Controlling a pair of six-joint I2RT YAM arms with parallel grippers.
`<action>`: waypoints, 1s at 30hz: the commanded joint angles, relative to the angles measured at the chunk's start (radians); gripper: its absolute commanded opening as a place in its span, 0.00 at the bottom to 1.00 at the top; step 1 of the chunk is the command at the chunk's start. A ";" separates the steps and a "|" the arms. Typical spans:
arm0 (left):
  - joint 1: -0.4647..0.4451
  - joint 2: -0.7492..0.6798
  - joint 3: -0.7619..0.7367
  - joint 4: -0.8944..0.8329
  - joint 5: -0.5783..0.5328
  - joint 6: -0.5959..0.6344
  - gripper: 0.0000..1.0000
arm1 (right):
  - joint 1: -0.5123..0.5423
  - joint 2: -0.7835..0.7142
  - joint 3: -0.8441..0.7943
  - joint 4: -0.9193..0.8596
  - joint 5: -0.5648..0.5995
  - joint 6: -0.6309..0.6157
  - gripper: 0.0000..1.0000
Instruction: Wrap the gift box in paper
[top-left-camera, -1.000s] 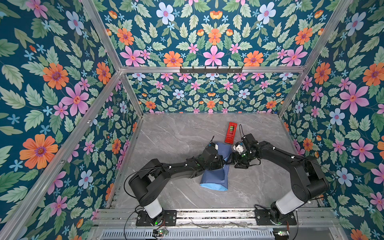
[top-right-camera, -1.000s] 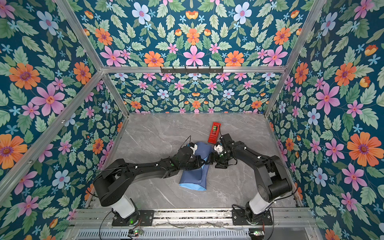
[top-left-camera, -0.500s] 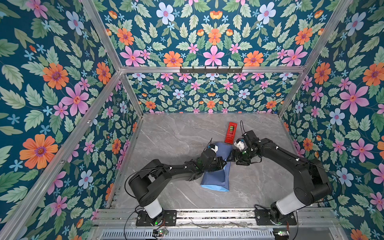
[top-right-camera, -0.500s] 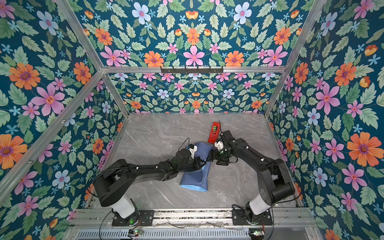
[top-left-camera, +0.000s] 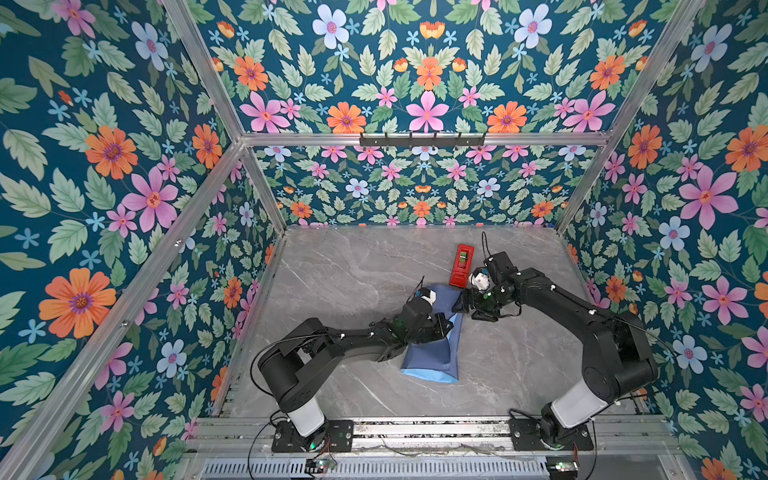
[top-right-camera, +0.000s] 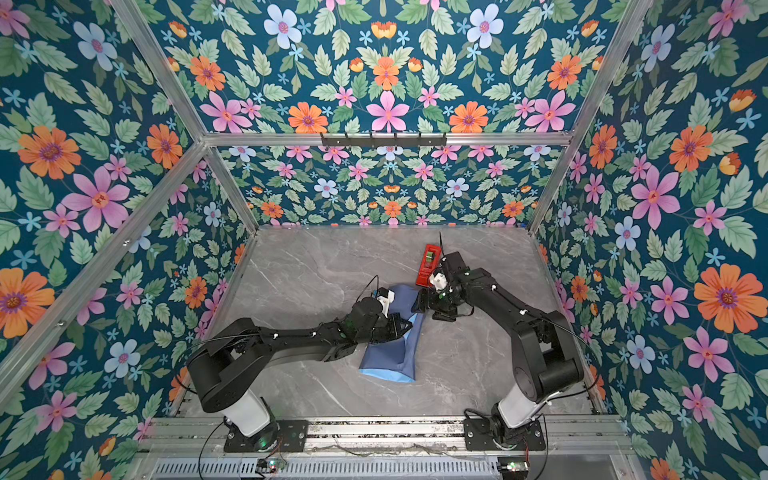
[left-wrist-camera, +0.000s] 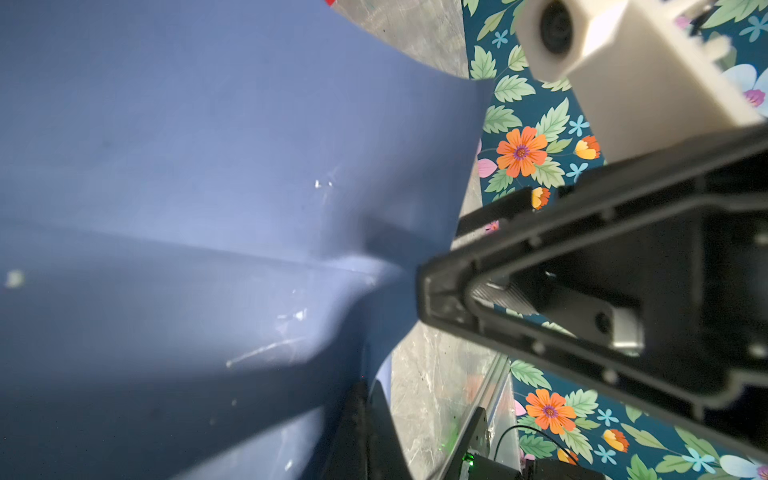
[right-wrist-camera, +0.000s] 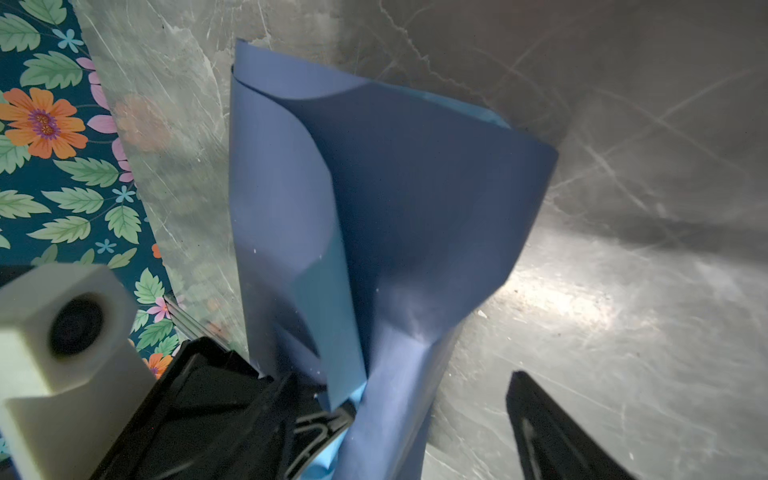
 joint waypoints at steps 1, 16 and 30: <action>-0.005 0.027 -0.011 -0.182 0.037 0.009 0.00 | 0.003 0.012 0.007 0.035 -0.016 0.022 0.80; -0.004 0.037 0.004 -0.197 0.039 0.017 0.06 | 0.013 0.103 -0.008 0.001 0.044 -0.019 0.79; -0.005 0.007 0.055 -0.248 0.018 0.045 0.27 | 0.012 0.104 -0.053 -0.021 0.096 -0.057 0.77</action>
